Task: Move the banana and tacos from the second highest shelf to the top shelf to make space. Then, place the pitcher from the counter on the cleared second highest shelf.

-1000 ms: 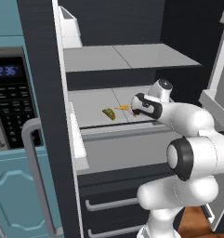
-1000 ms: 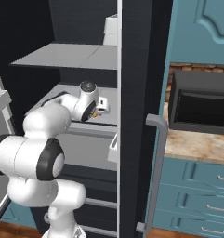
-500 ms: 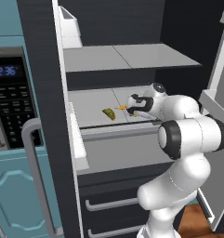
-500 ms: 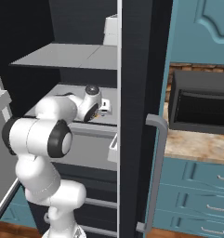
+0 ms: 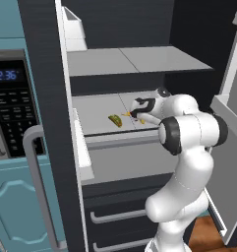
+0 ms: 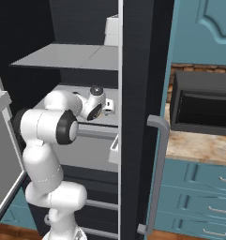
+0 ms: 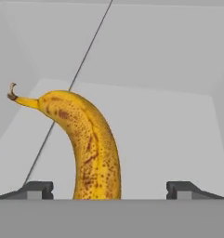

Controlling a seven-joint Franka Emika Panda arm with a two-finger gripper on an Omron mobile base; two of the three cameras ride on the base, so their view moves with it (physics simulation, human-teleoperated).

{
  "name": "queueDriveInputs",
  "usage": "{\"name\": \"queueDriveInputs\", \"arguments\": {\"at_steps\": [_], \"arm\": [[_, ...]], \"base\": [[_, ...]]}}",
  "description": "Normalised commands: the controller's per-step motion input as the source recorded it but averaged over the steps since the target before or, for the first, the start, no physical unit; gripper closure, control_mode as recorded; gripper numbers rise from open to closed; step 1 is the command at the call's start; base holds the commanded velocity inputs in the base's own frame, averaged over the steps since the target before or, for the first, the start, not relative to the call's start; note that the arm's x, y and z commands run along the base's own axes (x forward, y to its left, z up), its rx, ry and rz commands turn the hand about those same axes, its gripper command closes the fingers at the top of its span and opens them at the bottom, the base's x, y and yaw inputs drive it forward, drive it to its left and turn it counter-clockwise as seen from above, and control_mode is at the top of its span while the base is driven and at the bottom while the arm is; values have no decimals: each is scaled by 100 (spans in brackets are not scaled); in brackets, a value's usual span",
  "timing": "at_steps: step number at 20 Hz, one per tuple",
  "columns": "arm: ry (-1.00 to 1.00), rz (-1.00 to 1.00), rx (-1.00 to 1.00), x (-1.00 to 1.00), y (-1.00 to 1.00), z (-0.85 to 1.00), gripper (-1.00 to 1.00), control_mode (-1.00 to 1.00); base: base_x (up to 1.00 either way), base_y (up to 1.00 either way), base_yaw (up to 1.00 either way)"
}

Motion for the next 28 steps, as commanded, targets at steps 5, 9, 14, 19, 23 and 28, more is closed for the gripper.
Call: {"name": "queueDriveInputs", "arguments": {"at_steps": [5,9,14,19,23,28], "arm": [[0,2,0,23,3,-32,100,-100],[1,1,-3,0,21,-46,100,-100],[0,6,0,-27,16,-16,100,-100],[0,2,0,-81,3,50,100,-100],[0,0,-1,-100,0,97,100,-100],[-5,0,-5,-100,6,100,100,-100]], "base": [[0,0,0],[0,0,0],[0,0,0],[0,0,0],[0,0,0],[0,0,0]]}}
